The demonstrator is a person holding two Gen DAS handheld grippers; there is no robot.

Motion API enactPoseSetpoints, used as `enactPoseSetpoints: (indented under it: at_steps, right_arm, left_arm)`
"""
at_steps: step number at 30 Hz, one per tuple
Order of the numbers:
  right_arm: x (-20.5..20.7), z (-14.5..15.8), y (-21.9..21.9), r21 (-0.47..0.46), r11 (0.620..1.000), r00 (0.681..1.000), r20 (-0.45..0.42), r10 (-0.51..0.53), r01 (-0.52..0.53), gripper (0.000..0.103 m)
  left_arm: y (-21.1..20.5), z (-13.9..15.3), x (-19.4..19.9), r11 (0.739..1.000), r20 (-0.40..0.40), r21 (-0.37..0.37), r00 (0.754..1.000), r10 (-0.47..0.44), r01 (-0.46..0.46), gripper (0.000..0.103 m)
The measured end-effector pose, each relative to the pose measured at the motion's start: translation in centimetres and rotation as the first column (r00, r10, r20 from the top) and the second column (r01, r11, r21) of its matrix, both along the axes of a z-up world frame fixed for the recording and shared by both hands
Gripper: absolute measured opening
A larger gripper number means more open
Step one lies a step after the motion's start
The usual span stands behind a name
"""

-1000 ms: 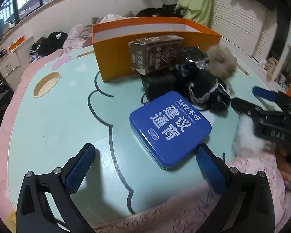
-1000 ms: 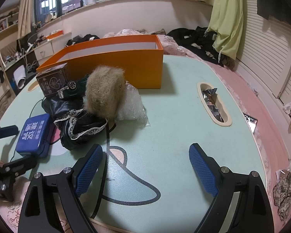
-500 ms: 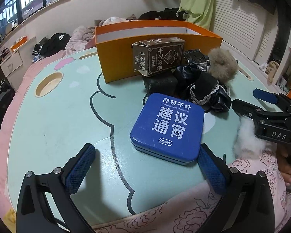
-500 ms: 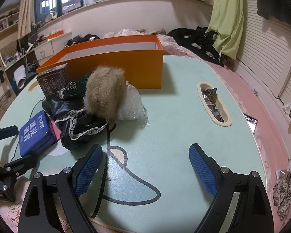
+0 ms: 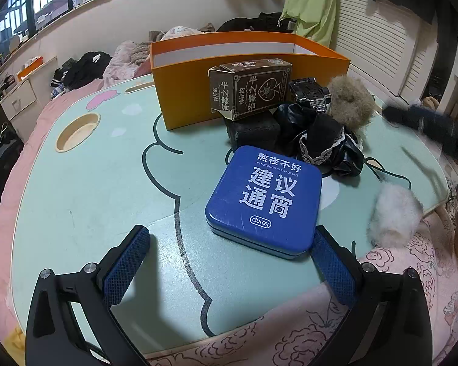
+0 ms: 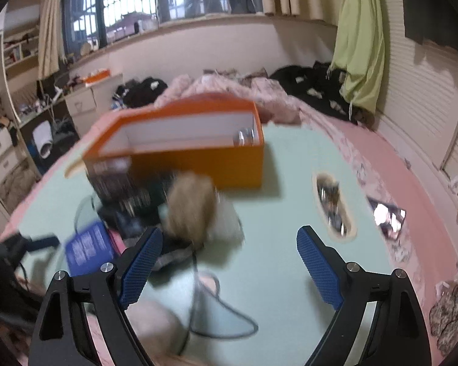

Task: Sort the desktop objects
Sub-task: 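Reach into the orange box and grasp the silver round can with the right gripper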

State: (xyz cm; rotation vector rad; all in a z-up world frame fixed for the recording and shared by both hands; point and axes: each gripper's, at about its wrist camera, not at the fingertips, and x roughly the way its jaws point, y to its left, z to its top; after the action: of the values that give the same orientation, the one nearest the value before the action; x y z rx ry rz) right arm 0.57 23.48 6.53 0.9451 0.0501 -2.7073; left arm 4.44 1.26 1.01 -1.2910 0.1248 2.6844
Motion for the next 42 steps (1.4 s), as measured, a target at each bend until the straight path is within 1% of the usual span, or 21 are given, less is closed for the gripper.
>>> enactPoseSetpoints:
  at_steps: [2,3,5,7,8,9,10,11,12,14,17,19,21,24,27,31,34,39,42]
  right_arm:
    - [-0.9,2.1,-0.3,-0.007,1.000,1.000,-0.023,0.010,-0.010,0.088]
    - [-1.5,3.4,-0.6,-0.009,1.000,0.999,-0.028,0.023,-0.023,0.086]
    - [-3.2,5.3,-0.8,-0.014,0.999,0.999,-0.009,0.048,-0.048,0.081]
    - [-5.5,7.0,-0.9,-0.023,0.996,0.995,0.061,0.083,-0.081,0.068]
    - [-6.7,7.6,-1.0,-0.032,0.994,0.988,0.110,0.104,-0.101,0.064]
    - [-8.3,8.0,-1.0,-0.060,0.990,0.974,0.181,0.138,-0.129,0.057]
    - [-9.5,8.1,-1.2,-0.088,0.985,0.957,0.238,0.168,-0.151,0.051]
    - [-11.0,7.9,-1.4,-0.124,0.976,0.926,0.314,0.211,-0.180,0.049]
    - [-11.8,7.6,-1.7,-0.144,0.970,0.901,0.363,0.237,-0.197,0.045]
    - [-13.3,7.1,-2.5,-0.135,0.968,0.868,0.429,0.249,-0.211,0.044]
    - [-15.0,6.3,-4.4,-0.035,0.972,0.840,0.498,0.217,-0.230,0.044]
    - [-15.6,5.5,-5.4,-0.008,0.968,0.813,0.541,0.214,-0.249,0.044]
    - [-16.5,4.8,-6.2,0.007,0.963,0.784,0.583,0.214,-0.268,0.044]
    - [-17.9,3.6,-7.2,0.051,0.960,0.749,0.637,0.182,-0.276,0.044]
    - [-19.0,2.4,-7.7,0.083,0.956,0.717,0.680,0.151,-0.280,0.044]
    - [-19.9,1.6,-8.2,0.120,0.947,0.691,0.711,0.129,-0.299,0.044]
    - [-20.8,1.0,-8.7,0.132,0.941,0.664,0.739,0.116,-0.311,0.044]
    - [-22.7,-0.2,-9.8,0.148,0.931,0.602,0.793,0.089,-0.334,0.044]
    - [-23.5,-1.1,-9.7,0.139,0.935,0.572,0.816,0.078,-0.326,0.044]
  left_arm:
    - [0.0,0.0,0.0,1.000,0.000,0.000,1.000,0.000,0.000,0.103]
    - [0.0,0.0,0.0,1.000,0.000,0.000,1.000,0.000,0.000,0.103]
    - [0.0,0.0,0.0,1.000,0.000,0.000,1.000,0.000,0.000,0.103]
    - [0.0,0.0,0.0,1.000,0.001,0.000,1.000,0.000,0.000,0.103]
    - [0.0,0.0,0.0,1.000,0.000,0.000,1.000,0.001,-0.001,0.103]
    - [-0.1,0.0,0.1,1.000,0.001,0.000,1.000,0.003,-0.003,0.103]
    - [0.0,0.1,0.1,1.000,0.001,-0.001,1.000,0.004,-0.004,0.103]
    - [-0.1,0.1,0.1,1.000,0.003,0.000,1.000,0.003,-0.003,0.103]
    - [-0.2,0.2,0.2,1.000,0.003,0.011,1.000,-0.004,0.004,0.103]
    - [-0.5,0.7,0.5,0.999,-0.012,0.046,1.000,-0.021,0.022,0.103]
    - [-1.4,2.0,0.7,0.994,-0.038,0.102,0.999,-0.028,0.032,0.103]
    - [-2.1,2.8,0.4,0.990,-0.053,0.135,0.998,-0.025,0.032,0.103]
    - [-2.5,3.5,-0.2,0.987,-0.064,0.156,0.998,-0.019,0.029,0.103]
    - [-2.9,4.4,-1.1,0.983,-0.079,0.180,0.997,-0.008,0.022,0.103]
    - [-3.4,5.2,-2.1,0.978,-0.099,0.208,0.995,0.002,0.018,0.103]
    - [-3.6,6.3,-2.8,0.968,-0.137,0.247,0.991,0.005,0.030,0.103]
    - [-4.2,7.1,-3.8,0.963,-0.150,0.266,0.989,0.005,0.036,0.103]
    - [-5.4,8.5,-5.7,0.954,-0.183,0.297,0.983,0.021,0.035,0.103]
    - [-6.2,9.2,-6.5,0.945,-0.202,0.325,0.979,0.033,0.035,0.103]
